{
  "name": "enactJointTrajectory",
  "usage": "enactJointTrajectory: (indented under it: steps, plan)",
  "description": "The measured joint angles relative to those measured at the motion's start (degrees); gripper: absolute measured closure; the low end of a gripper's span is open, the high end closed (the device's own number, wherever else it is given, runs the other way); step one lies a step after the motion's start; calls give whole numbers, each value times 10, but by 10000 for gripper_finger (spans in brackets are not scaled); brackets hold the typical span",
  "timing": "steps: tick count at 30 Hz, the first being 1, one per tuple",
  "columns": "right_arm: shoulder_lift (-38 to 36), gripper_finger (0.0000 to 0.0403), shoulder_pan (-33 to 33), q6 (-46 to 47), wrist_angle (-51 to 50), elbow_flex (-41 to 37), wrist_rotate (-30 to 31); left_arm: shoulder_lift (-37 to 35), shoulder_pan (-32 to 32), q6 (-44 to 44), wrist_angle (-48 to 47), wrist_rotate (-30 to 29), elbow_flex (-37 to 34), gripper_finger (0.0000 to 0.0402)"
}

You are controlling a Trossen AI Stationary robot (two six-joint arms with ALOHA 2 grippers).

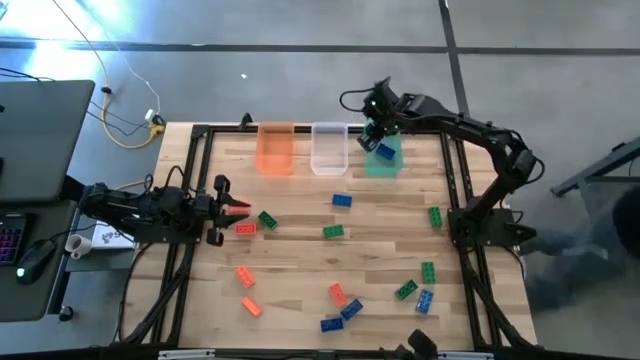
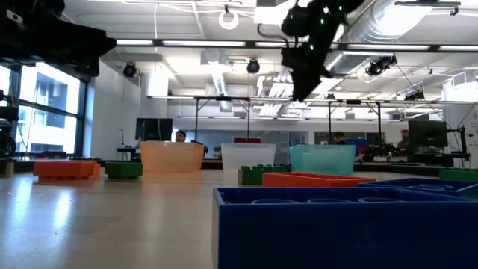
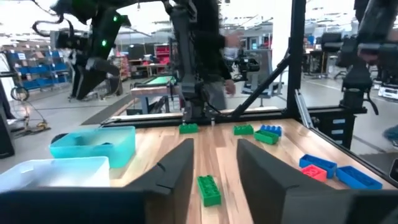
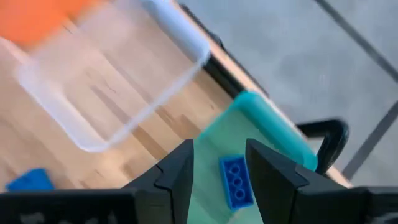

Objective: Sort & place blocks by color
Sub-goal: Put the green game piece into the orange bin

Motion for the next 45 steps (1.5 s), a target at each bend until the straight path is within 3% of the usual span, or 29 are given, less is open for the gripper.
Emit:
enactJointTrajectory:
  steps: [8,13,19,33,45]
  plan:
    - [-1,267,34,-16,-33,124,2,0,0,71,58,4,7,220]
    - [-1,267,46,-17,-48,184,3,8,0,160,76,11,29,190]
    - [-2,267,51,-22,-49,228,-4,56,0,222,77,10,81,175]
    - [-1,267,51,-16,-49,234,-23,342,28,199,-219,-55,297,176]
    - [-1,267,59,-16,-49,234,-38,507,69,192,-387,-28,401,177]
